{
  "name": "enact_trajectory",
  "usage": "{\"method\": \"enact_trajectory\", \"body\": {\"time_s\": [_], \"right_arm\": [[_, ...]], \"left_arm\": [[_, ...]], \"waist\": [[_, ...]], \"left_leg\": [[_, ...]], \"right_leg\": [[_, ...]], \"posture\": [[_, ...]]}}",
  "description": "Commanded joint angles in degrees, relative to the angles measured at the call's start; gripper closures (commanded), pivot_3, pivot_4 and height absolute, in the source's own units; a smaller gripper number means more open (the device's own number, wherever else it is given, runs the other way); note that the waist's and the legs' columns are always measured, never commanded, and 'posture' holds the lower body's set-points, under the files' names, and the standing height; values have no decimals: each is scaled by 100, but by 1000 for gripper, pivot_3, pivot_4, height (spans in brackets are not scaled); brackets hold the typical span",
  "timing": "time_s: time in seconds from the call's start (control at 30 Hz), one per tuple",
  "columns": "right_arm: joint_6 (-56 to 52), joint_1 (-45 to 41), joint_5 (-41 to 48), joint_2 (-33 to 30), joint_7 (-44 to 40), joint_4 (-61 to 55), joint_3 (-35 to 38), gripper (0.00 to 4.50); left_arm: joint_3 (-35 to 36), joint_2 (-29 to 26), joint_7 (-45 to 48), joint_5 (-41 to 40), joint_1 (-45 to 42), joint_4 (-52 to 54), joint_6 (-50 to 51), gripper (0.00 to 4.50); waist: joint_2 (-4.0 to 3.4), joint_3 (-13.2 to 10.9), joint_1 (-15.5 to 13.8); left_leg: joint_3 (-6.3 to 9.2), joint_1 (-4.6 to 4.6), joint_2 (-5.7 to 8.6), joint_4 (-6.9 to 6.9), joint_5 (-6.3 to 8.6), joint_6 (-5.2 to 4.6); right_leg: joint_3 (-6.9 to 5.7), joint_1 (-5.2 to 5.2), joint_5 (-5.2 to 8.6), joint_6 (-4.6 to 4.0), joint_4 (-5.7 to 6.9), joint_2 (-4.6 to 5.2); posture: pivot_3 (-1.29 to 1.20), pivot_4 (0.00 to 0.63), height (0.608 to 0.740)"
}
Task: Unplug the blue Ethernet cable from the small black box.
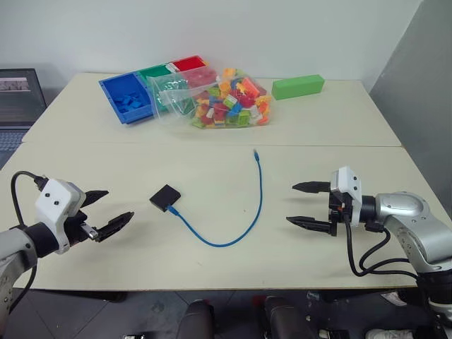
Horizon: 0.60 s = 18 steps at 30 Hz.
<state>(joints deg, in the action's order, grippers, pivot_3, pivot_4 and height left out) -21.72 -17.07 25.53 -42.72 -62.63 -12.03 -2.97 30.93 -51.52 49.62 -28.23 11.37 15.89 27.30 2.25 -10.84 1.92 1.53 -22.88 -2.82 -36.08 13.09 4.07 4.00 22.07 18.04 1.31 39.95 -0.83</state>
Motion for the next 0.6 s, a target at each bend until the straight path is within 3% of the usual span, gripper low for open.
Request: {"method": "enact_trajectory", "body": {"time_s": [0.03,0.37,0.6], "right_arm": [[28,-102,72,-65,-58,-136,170,16],[52,-216,19,-4,-160,-195,-23,16],[380,-568,-343,297,-453,-183,-778,16]], "left_arm": [[202,-16,65,-111,-58,179,-16,0],[171,40,40,-97,-15,244,-36,0],[213,97,616,-119,183,165,-587,0]], "waist": [[0,0,-1],[0,0,1],[-2,-1,9]], "left_leg": [[0,0,0,0,0,0],[0,0,0,0,0,0],[1,0,-4,0,0,0]], "right_leg": [[0,0,0,0,0,0],[0,0,0,-1,0,0],[-1,2,0,-1,1,0]], "posture": [[0,150,740],[0,150,740],[0,150,740]]}}
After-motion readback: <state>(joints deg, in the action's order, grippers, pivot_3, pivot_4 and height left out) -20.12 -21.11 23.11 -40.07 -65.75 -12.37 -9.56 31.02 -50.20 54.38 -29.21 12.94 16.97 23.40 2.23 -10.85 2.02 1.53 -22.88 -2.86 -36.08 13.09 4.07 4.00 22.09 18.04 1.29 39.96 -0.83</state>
